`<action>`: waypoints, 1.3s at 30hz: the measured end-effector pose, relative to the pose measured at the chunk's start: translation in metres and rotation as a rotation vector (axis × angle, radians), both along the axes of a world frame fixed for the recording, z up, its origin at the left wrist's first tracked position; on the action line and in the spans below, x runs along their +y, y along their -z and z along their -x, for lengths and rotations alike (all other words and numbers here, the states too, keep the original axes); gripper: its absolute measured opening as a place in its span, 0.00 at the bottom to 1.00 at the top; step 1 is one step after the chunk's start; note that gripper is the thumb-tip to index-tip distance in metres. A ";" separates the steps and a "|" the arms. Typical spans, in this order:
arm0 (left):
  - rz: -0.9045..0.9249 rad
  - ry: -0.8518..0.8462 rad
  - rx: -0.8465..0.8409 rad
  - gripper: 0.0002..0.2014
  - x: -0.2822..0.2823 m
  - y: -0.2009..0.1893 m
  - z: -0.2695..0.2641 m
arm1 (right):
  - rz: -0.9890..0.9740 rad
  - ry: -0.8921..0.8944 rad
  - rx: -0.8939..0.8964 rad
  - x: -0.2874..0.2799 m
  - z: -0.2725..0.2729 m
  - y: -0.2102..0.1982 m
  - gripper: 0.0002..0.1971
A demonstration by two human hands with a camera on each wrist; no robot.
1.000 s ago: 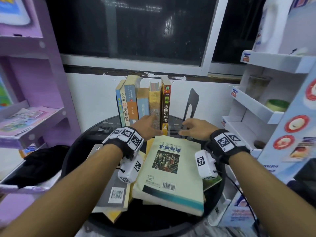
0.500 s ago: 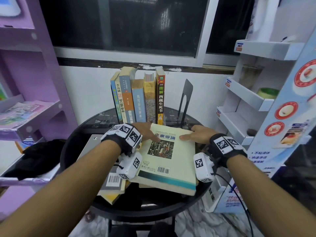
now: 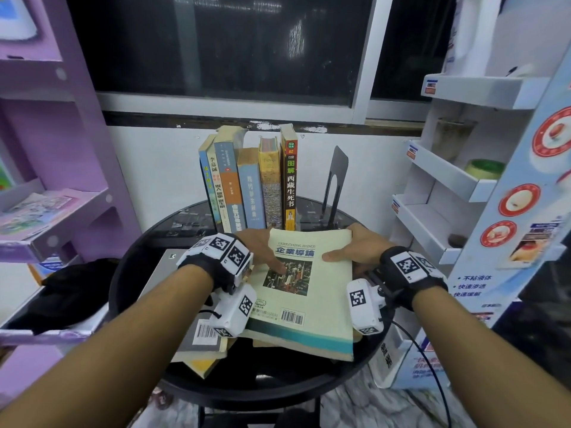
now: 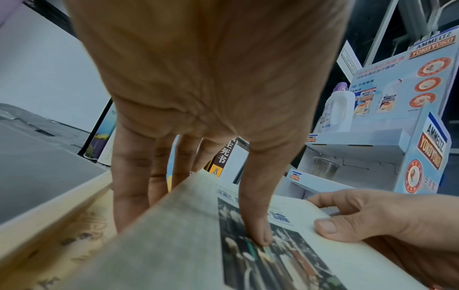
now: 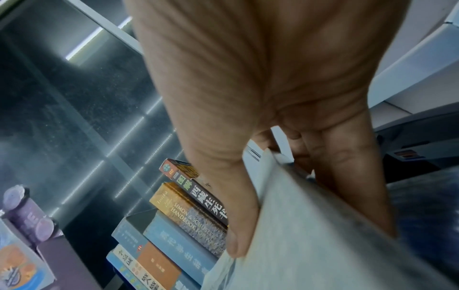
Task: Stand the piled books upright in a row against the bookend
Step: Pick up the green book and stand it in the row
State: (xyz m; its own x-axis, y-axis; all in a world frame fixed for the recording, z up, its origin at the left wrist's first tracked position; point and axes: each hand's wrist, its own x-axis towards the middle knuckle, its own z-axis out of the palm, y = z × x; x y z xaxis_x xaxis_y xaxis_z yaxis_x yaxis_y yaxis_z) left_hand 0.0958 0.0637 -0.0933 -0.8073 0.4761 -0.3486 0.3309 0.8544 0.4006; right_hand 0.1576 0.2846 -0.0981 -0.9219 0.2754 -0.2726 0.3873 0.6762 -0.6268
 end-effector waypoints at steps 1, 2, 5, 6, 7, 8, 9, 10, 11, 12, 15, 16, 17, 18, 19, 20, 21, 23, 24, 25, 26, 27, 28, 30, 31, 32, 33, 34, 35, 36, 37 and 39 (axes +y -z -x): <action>-0.018 -0.006 -0.012 0.22 -0.001 0.000 0.000 | 0.029 0.003 0.007 -0.005 -0.004 -0.005 0.50; -0.031 -0.011 -0.024 0.21 -0.003 0.000 -0.001 | 0.050 0.003 0.020 -0.008 -0.007 -0.009 0.42; -0.053 -0.043 -0.051 0.25 -0.006 -0.001 0.001 | 0.093 0.002 0.085 -0.013 -0.010 -0.016 0.30; -0.077 -0.066 -0.063 0.29 -0.007 0.000 0.002 | 0.104 0.002 0.120 -0.014 -0.010 -0.020 0.30; -0.113 -0.100 -0.083 0.34 -0.009 -0.001 0.002 | 0.117 -0.005 0.156 -0.016 -0.010 -0.023 0.31; -0.161 -0.127 -0.098 0.38 -0.011 0.000 0.003 | 0.120 -0.014 0.195 -0.018 -0.009 -0.027 0.33; -0.213 -0.151 -0.119 0.40 -0.013 0.000 0.003 | 0.118 -0.025 0.224 -0.019 -0.009 -0.030 0.34; -0.262 -0.175 -0.140 0.40 -0.015 0.000 0.005 | 0.120 -0.039 0.243 -0.020 -0.009 -0.034 0.35; -0.311 -0.193 -0.156 0.39 -0.017 -0.003 0.004 | 0.123 -0.055 0.264 -0.021 -0.008 -0.038 0.35; -0.355 -0.198 -0.163 0.36 -0.020 -0.005 0.004 | 0.127 -0.071 0.287 -0.023 -0.008 -0.042 0.35; -0.499 -0.227 -0.171 0.34 -0.025 -0.012 0.005 | 0.176 -0.094 0.354 -0.030 -0.011 -0.057 0.36; -0.559 -0.232 -0.181 0.35 -0.027 -0.013 0.008 | 0.185 -0.100 0.377 -0.032 -0.012 -0.062 0.37; -0.610 -0.232 -0.181 0.37 -0.028 -0.016 0.008 | 0.186 -0.105 0.402 -0.034 -0.013 -0.067 0.36; -0.651 -0.226 -0.164 0.40 -0.030 -0.017 0.010 | 0.182 -0.108 0.433 -0.036 -0.014 -0.072 0.35; -0.680 -0.224 -0.148 0.44 -0.032 -0.019 0.013 | 0.179 -0.113 0.466 -0.038 -0.016 -0.077 0.34; -0.702 -0.226 -0.124 0.47 -0.034 -0.022 0.016 | 0.175 -0.119 0.498 -0.040 -0.017 -0.082 0.34; -0.739 -0.231 -0.100 0.45 -0.035 -0.028 0.015 | 0.169 -0.124 0.529 -0.041 -0.018 -0.086 0.35; -0.813 -0.237 -0.051 0.38 -0.037 -0.039 0.015 | 0.143 -0.129 0.570 -0.044 -0.018 -0.093 0.36; -0.847 -0.240 -0.015 0.38 -0.036 -0.046 0.013 | 0.130 -0.132 0.585 -0.045 -0.019 -0.096 0.36; -0.871 -0.243 0.019 0.38 -0.035 -0.051 0.012 | 0.121 -0.136 0.597 -0.046 -0.020 -0.098 0.35; -0.892 -0.232 0.063 0.39 -0.034 -0.054 0.014 | 0.117 -0.147 0.604 -0.047 -0.020 -0.099 0.35; -0.904 -0.224 0.097 0.40 -0.033 -0.058 0.013 | 0.116 -0.163 0.607 -0.048 -0.021 -0.100 0.34; -0.916 -0.216 0.127 0.42 -0.031 -0.059 0.014 | 0.116 -0.177 0.608 -0.048 -0.023 -0.100 0.33; -0.942 -0.213 0.145 0.47 -0.029 -0.059 0.015 | 0.123 -0.195 0.607 -0.049 -0.027 -0.102 0.30; -0.946 -0.212 0.144 0.48 -0.028 -0.059 0.015 | 0.134 -0.202 0.601 -0.049 -0.029 -0.103 0.28; -0.944 -0.203 0.155 0.46 -0.027 -0.058 0.016 | 0.148 -0.211 0.592 -0.048 -0.032 -0.105 0.26; -0.940 -0.190 0.154 0.44 -0.026 -0.058 0.016 | 0.160 -0.220 0.584 -0.048 -0.034 -0.107 0.26; -0.944 -0.172 0.152 0.42 -0.026 -0.057 0.018 | 0.161 -0.228 0.579 -0.048 -0.036 -0.110 0.25; -0.942 -0.155 0.138 0.41 -0.026 -0.057 0.017 | 0.151 -0.233 0.578 -0.049 -0.038 -0.111 0.26; -0.942 -0.136 0.126 0.42 -0.027 -0.057 0.018 | 0.135 -0.232 0.577 -0.050 -0.039 -0.113 0.26; -0.938 -0.119 0.114 0.42 -0.027 -0.057 0.018 | 0.113 -0.227 0.577 -0.050 -0.041 -0.114 0.27; -0.938 -0.100 0.099 0.42 -0.026 -0.057 0.017 | 0.055 -0.212 0.579 -0.053 -0.042 -0.114 0.30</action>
State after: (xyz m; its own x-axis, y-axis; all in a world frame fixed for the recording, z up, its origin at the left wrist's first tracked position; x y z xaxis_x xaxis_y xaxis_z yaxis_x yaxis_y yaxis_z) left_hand 0.0785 0.0373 -0.0363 -0.8648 0.4545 0.2134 0.3428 0.2241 0.9123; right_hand 0.1999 0.2319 0.0162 -0.9576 0.0700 0.2795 -0.1650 0.6618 -0.7313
